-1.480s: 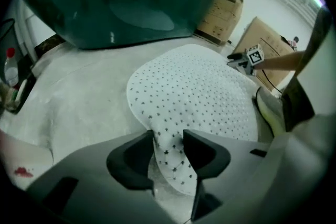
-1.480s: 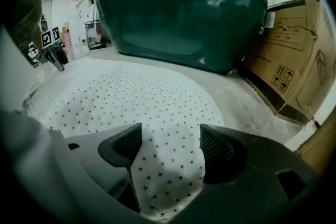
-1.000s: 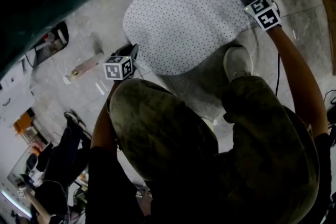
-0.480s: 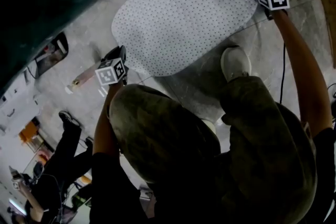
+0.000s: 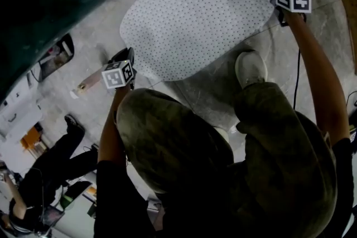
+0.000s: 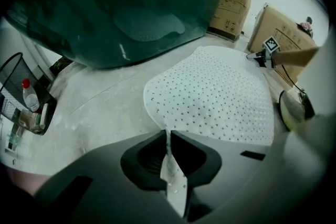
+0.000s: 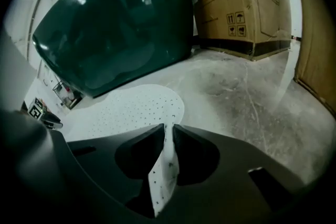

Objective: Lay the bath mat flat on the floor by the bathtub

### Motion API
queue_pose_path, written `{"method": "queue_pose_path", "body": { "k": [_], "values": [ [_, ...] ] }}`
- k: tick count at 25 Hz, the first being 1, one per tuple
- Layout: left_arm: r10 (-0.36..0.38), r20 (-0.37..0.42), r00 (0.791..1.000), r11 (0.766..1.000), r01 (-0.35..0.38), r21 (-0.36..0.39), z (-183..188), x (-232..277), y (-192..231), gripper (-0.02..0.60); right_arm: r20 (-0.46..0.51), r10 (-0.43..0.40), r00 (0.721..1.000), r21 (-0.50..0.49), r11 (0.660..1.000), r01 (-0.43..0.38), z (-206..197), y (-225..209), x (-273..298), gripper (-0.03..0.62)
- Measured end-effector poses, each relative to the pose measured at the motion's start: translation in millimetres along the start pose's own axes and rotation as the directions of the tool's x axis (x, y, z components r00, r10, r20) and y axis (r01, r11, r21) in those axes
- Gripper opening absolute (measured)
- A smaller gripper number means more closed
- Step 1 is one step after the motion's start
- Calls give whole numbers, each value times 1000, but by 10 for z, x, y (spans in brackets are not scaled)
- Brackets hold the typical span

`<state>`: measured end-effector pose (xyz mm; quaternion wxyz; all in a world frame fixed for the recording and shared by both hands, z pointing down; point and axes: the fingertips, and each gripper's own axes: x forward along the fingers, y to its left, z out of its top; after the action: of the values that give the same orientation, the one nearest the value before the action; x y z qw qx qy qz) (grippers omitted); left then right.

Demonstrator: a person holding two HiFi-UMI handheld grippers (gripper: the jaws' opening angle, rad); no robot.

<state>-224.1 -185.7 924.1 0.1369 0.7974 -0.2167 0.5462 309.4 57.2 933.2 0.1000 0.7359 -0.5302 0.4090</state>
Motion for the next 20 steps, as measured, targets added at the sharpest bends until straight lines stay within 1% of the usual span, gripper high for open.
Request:
{"method": "queue_pose_path", "body": {
  "k": [2, 3, 6, 8, 10, 14, 20],
  "values": [
    [18, 15, 1000, 1000, -18, -17, 38, -8, 55, 43, 61, 2, 998, 19, 1000, -3, 0, 35, -123, 69],
    [28, 27, 999, 999, -27, -21, 76, -9, 79, 43, 72, 3, 997, 25, 1000, -4, -53, 37, -181, 69],
    [51, 46, 998, 999, -51, -4, 220, 27, 147, 43, 71, 5, 997, 33, 999, -7, -211, 11, -266, 67],
    [63, 35, 997, 998, -64, 11, 256, 73, 172, 43, 62, 11, 998, 62, 998, -15, -285, -41, -254, 67],
    [68, 24, 997, 998, -69, 11, 232, 115, 189, 43, 54, 16, 998, 92, 996, -21, -321, -83, -221, 67],
    [75, 23, 997, 997, -75, -2, 288, 161, 295, 43, 58, 13, 998, 60, 998, -17, -193, -31, -175, 63],
    [113, 19, 993, 994, -112, -11, 408, 226, 421, 43, 70, 18, 997, 63, 998, -22, -100, -32, -71, 60]
  ]
}}
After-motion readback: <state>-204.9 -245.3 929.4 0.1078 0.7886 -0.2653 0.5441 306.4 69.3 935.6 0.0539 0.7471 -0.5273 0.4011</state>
